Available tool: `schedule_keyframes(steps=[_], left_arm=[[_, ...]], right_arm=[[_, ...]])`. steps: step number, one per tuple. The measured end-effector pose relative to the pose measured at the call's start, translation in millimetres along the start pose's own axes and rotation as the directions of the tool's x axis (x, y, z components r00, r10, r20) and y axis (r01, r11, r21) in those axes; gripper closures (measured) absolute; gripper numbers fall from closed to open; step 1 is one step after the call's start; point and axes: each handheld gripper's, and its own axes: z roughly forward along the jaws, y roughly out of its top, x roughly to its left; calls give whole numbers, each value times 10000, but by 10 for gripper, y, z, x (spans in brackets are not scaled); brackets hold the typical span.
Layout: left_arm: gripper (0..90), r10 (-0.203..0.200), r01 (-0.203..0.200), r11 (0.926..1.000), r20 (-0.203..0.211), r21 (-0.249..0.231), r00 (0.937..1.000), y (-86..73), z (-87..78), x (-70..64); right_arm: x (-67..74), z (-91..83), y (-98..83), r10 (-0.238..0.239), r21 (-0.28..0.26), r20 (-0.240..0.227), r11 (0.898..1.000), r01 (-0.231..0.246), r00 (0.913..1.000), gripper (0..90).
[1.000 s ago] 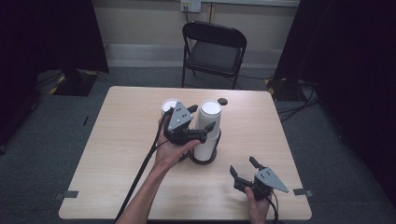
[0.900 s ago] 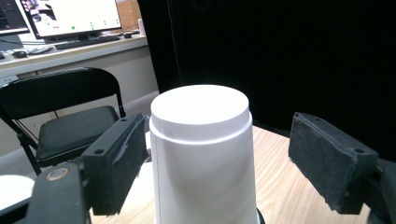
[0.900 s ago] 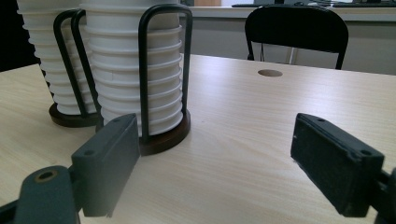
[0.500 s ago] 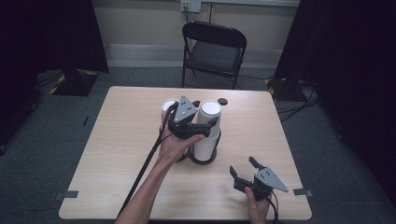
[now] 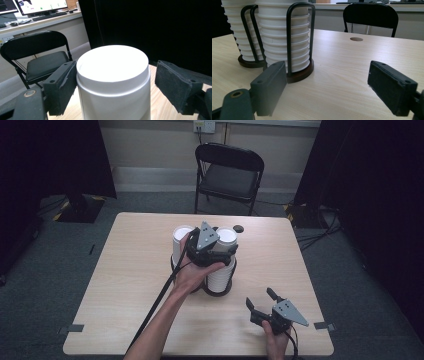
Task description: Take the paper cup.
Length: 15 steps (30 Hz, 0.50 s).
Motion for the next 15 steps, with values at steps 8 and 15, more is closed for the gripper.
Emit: schedule_keyframes(steps=[8, 15], left_arm=[[188, -13, 18, 9998, -280, 202, 9996, 16, 49, -26], [203, -247, 256, 9992, -272, 301, 9993, 16, 91, -15]], right_arm=[[2, 0, 0, -2, 1, 26, 10000, 2, 10000, 154], [3, 1, 0, -23, 2, 39, 10000, 23, 10000, 154]])
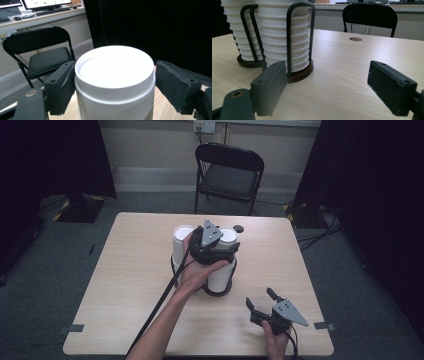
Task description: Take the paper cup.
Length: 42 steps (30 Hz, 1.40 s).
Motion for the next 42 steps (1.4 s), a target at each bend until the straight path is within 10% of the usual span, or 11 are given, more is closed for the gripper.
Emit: schedule_keyframes(steps=[22, 42], left_arm=[[215, -481, 481, 9961, -28, 744, 9988, -68, 164, 9], [217, -964, 962, 9940, -13, -517, 9953, 17, 42, 35]], right_arm=[[6, -2, -1, -31, -17, 66, 10000, 32, 10000, 155], [12, 4, 2, -83, 67, 27, 9999, 83, 10000, 158]])
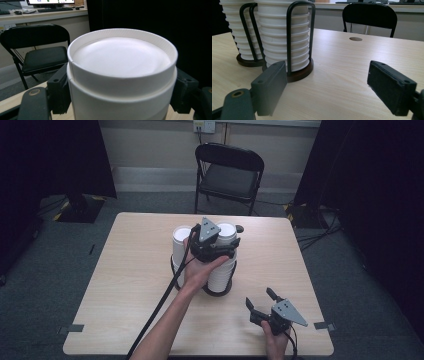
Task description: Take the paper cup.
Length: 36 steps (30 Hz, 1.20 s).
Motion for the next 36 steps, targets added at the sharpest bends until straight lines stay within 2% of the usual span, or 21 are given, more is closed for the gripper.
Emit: schedule_keyframes(steps=[1, 3, 6, 8, 11, 13, 16, 22, 25, 28, 30, 31, 36], left_arm=[[217, 73, -73, 10000, 1, -40, 10000, 4, -5, -4], [217, -115, 116, 9998, 85, -160, 9999, 15, -21, 0], [217, -179, 181, 9991, 55, -385, 9998, 40, -51, 2], [217, -115, 119, 9984, 73, -560, 9999, 64, -72, -6], [217, -7, 3, 9987, -90, -517, 10000, 101, -77, 11], [217, -261, 259, 9978, -16, -616, 9997, 116, -85, 42], [218, -190, 192, 9975, 47, -683, 9998, 123, -96, 57], [218, -257, 270, 9933, 136, -1124, 9996, 150, -146, 38], [218, -412, 461, 9897, 389, -1353, 9984, 172, -189, 48], [218, -198, 225, 9881, 190, -1523, 9996, 204, -233, 32], [218, -264, 298, 9864, 234, -1616, 9994, 216, -249, 38], [218, -175, 204, 9870, 199, -1595, 9996, 220, -263, 49], [218, -407, 449, 9826, 271, -1804, 9988, 242, -312, 72]], right_arm=[[-2, 1, 0, 17, 2, 6, 10000, -17, 10000, 158], [-3, 1, 0, 11, 2, -6, 10000, -11, 10000, 157], [-3, 1, 0, 14, 10, -10, 10000, -14, 10000, 158], [-4, 1, 0, 22, 6, -17, 10000, -22, 10000, 158], [-5, 2, 1, 23, 14, -15, 10000, -23, 10000, 158], [-6, 2, 1, 26, 8, -16, 10000, -26, 10000, 158], [-7, 3, 1, 34, 13, -20, 10000, -34, 10000, 158], [-9, 4, 1, 18, 11, -16, 10000, -18, 10000, 158], [-8, 4, 1, 29, 20, -24, 10000, -29, 10000, 158], [-7, 3, 1, 35, 24, -29, 10000, -35, 10000, 158], [-6, 3, 1, 37, 25, -25, 10000, -36, 10000, 158], [-6, 3, 1, 35, 26, -23, 10000, -35, 10000, 158], [-7, 4, 1, 25, 20, -26, 10000, -25, 10000, 158]])
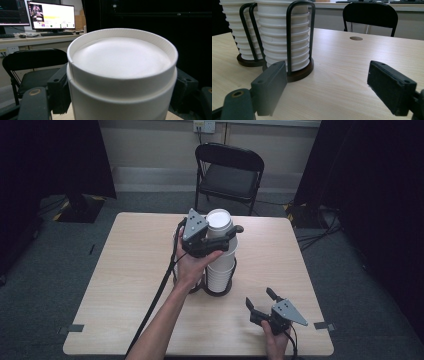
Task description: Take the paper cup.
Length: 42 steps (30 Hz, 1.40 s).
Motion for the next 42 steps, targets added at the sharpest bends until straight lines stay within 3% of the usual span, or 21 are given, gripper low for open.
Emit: schedule_keyframes(steps=[1, 4, 9, 16, 26, 28, 31, 33, 36, 38, 42], left_arm=[[218, -187, 188, 9998, 57, -100, 9998, 9, -9, -5], [218, 172, -174, 9997, -122, -150, 9998, 36, -44, -29], [219, 77, -78, 9996, -56, -267, 10000, 67, -93, -12], [218, -388, 410, 9969, 339, -677, 9987, 111, -193, 25], [218, -291, 337, 9970, 660, -697, 9974, 130, -363, 80], [218, -501, 559, 9953, 732, -794, 9961, 133, -403, 97], [218, -457, 533, 9946, 852, -888, 9953, 150, -481, 104], [218, -384, 479, 9946, 1018, -918, 9941, 162, -523, 91], [218, -607, 757, 9916, 1396, -1051, 9883, 147, -564, 88], [219, -709, 838, 9920, 1334, -941, 9885, 126, -577, 95], [219, -936, 1104, 9900, 1761, -883, 9799, 86, -616, 96]], right_arm=[[1, 0, 0, 11, 7, 1, 10000, -11, 10000, 158], [0, 0, 0, 1, -1, 4, 10000, -1, 10000, 158], [0, 0, 0, 7, -1, 16, 10000, -7, 10000, 158], [1, 0, 0, 7, -4, 21, 10000, -7, 10000, 158], [2, -1, 0, 2, -9, 35, 10000, -2, 10000, 158], [3, -1, 0, 5, 1, 37, 10000, -5, 10000, 158], [3, 0, 0, 8, 15, 42, 10000, -8, 10000, 158], [2, 1, 1, 5, 24, 39, 10000, -5, 10000, 158], [3, 1, 1, 14, 42, 32, 10000, -14, 10000, 158], [3, 1, 1, 4, 32, 38, 10000, -4, 10000, 158], [3, 1, 1, 16, 31, 49, 10000, -16, 10000, 158]])
